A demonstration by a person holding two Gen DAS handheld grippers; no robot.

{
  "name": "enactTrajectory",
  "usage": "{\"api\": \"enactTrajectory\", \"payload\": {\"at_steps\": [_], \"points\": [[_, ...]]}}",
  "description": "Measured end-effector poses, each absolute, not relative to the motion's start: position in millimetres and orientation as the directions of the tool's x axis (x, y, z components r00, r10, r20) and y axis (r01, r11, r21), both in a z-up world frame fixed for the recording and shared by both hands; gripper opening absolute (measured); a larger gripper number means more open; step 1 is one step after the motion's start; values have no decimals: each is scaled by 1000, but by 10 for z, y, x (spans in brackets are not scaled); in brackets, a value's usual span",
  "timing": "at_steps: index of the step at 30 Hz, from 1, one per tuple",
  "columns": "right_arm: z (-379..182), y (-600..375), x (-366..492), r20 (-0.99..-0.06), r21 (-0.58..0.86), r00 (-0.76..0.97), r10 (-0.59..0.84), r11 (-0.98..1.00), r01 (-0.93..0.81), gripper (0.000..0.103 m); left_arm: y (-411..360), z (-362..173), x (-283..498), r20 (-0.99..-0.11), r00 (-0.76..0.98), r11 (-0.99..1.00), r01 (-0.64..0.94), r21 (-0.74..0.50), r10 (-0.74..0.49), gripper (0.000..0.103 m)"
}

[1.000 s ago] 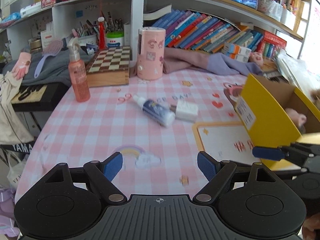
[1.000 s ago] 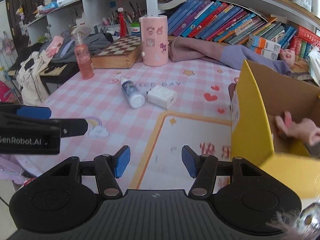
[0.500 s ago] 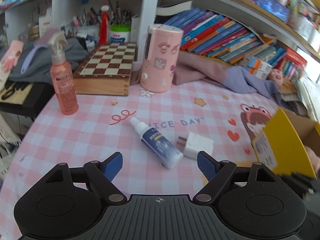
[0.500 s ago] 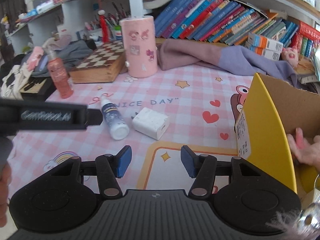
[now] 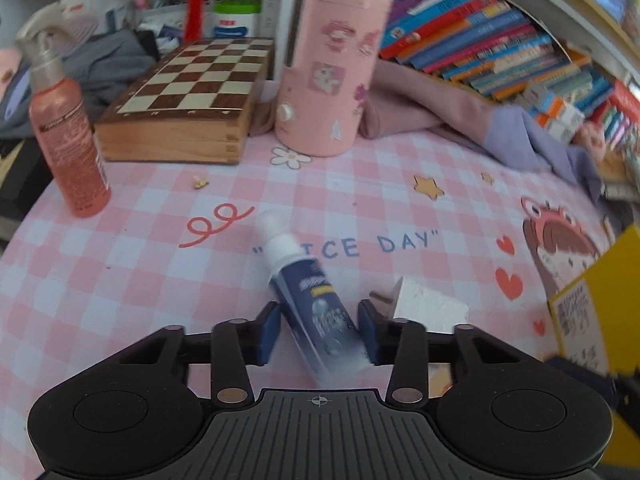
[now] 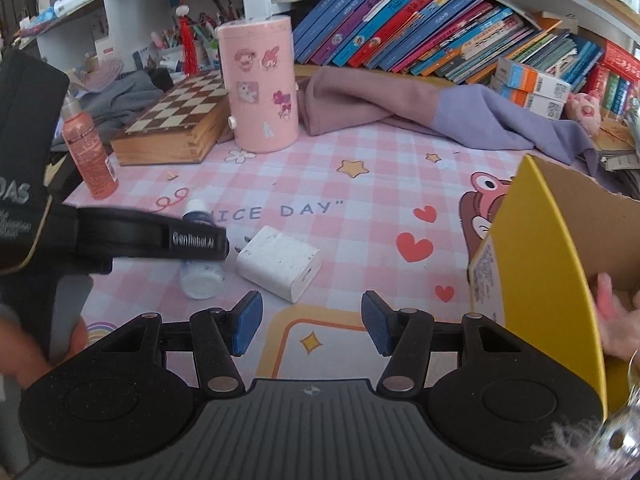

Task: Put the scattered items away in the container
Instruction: 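Move both tools toward the spray bottle and white charger block, then grasp the white charger block with the right tool while the left tool grasps the spray bottle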

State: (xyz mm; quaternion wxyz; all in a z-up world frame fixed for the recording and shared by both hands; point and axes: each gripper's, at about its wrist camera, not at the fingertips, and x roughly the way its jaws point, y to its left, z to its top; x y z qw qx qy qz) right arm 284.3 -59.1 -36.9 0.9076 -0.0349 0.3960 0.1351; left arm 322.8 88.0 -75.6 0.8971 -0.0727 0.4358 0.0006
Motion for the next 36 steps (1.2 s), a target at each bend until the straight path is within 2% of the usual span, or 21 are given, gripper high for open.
{"api": "enactTrajectory", "payload": {"at_steps": [3, 12, 18, 27, 33, 36], "points": [[-401, -523, 2930, -738, 47, 637, 224, 958, -282, 53, 960, -747, 3140, -785, 617, 994, -46, -104, -54, 32], [-500, -221, 3212, -748, 23, 628, 214, 954, -298, 55, 1290, -735, 2948, -791, 609, 989, -74, -128, -57, 31], [-615, -125, 3392, -766, 13, 614, 189, 960, -279, 65, 1398, -767, 2942, -800, 592, 983, -70, -172, -97, 32], [-762, -125, 3501, -788, 23, 588, 182, 963, -268, 63, 1368, -830, 2996, -803, 591, 986, -70, -152, -82, 32], [-757, -146, 3502, -788, 27, 585, 191, 961, -276, 62, 1277, -830, 2999, -803, 593, 994, -42, -97, -53, 31], [-706, -175, 3463, -777, 29, 599, 193, 962, -271, 62, 1318, -791, 2967, -797, 600, 989, -63, -134, -70, 31]]}}
